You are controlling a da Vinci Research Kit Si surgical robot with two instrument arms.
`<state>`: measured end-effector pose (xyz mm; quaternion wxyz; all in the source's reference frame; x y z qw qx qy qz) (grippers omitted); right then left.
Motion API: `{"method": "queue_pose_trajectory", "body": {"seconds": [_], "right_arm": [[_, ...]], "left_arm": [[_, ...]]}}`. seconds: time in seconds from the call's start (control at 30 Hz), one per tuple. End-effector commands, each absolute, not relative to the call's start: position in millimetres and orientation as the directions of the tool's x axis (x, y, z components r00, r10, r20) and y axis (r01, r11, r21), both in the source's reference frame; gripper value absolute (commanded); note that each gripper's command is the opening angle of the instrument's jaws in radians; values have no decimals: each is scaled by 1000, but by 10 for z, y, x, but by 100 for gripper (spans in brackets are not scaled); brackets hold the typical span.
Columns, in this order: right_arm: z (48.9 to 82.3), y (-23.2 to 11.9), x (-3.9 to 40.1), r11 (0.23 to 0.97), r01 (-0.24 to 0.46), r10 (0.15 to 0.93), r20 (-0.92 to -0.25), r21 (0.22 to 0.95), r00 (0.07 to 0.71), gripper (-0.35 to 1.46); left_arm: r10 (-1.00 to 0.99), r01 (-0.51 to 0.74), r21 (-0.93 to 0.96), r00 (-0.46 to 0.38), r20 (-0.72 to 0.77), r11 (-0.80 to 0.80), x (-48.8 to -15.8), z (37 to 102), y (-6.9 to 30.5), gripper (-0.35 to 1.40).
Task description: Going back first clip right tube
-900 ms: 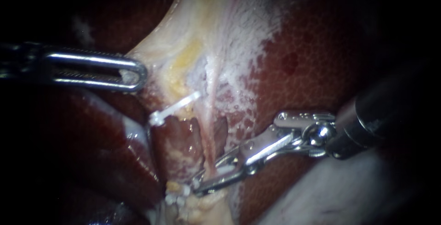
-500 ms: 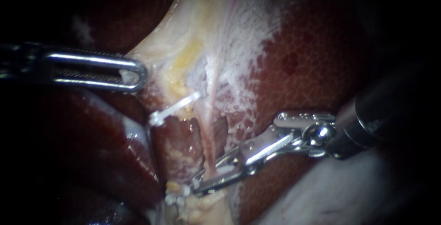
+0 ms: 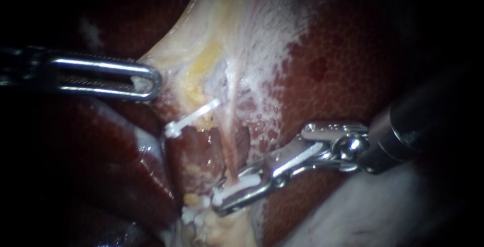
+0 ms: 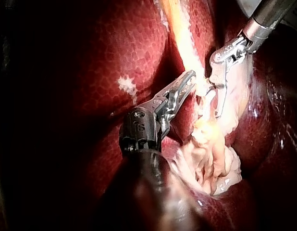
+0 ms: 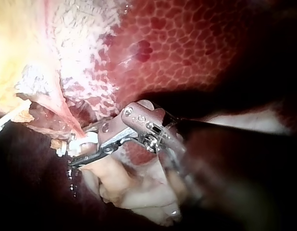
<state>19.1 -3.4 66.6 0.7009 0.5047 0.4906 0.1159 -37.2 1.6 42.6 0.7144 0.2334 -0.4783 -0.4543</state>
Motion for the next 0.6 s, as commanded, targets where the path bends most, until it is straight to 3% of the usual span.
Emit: {"method": "queue_pose_trajectory", "body": {"seconds": [0.03, 0.4, 0.6], "right_arm": [[666, -33, 191, 468, 334, 655, -575, 818, 490, 40], [667, -33, 196, 553, 381, 590, -671, 741, 450, 52], [667, -33, 198, 567, 390, 576, -688, 725, 442, 53]], "left_arm": [[-872, 426, 768, 130, 471, 478, -372, 426, 16, -35], [-872, 426, 768, 130, 471, 478, -372, 426, 16, -35], [-872, 426, 768, 130, 472, 479, -372, 426, 16, -35]]}}
